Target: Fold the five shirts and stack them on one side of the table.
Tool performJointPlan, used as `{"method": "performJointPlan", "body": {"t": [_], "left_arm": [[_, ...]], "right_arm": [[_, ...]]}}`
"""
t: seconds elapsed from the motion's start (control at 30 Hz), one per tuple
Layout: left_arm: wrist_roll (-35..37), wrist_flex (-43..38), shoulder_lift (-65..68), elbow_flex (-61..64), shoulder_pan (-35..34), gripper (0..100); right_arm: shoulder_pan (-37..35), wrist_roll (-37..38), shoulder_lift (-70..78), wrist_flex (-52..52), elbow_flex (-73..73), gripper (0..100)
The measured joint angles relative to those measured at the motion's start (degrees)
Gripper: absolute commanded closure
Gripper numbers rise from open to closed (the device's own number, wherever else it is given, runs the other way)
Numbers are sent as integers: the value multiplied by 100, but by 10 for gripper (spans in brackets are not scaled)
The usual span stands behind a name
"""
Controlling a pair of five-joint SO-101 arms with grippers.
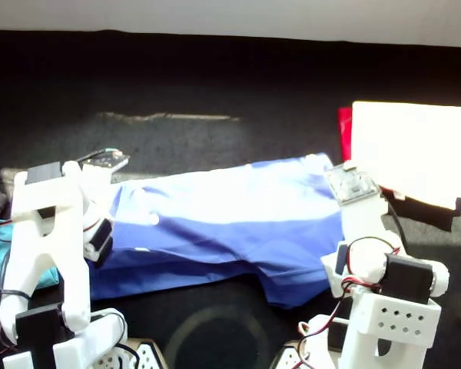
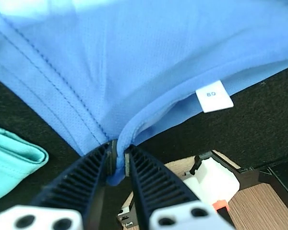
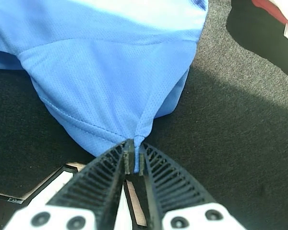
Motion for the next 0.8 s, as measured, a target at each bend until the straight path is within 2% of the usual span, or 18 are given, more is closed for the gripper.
{"method": "performJointPlan", "body": {"t": [0.2,0.3,0.5,0.67,0.8], "left_arm": [[-615,-26,0,220,-211,987],[-730,-316,0,484,-211,976],[-756,-422,-44,545,-229,796],[-756,-422,-44,457,-255,812],[-756,-334,-44,-123,-255,815]], "right_arm": [[0,0,0,-334,580,989],[0,0,0,-440,835,980],[0,0,0,-440,862,803],[0,0,0,-440,862,793],[0,0,0,-404,642,793]]}}
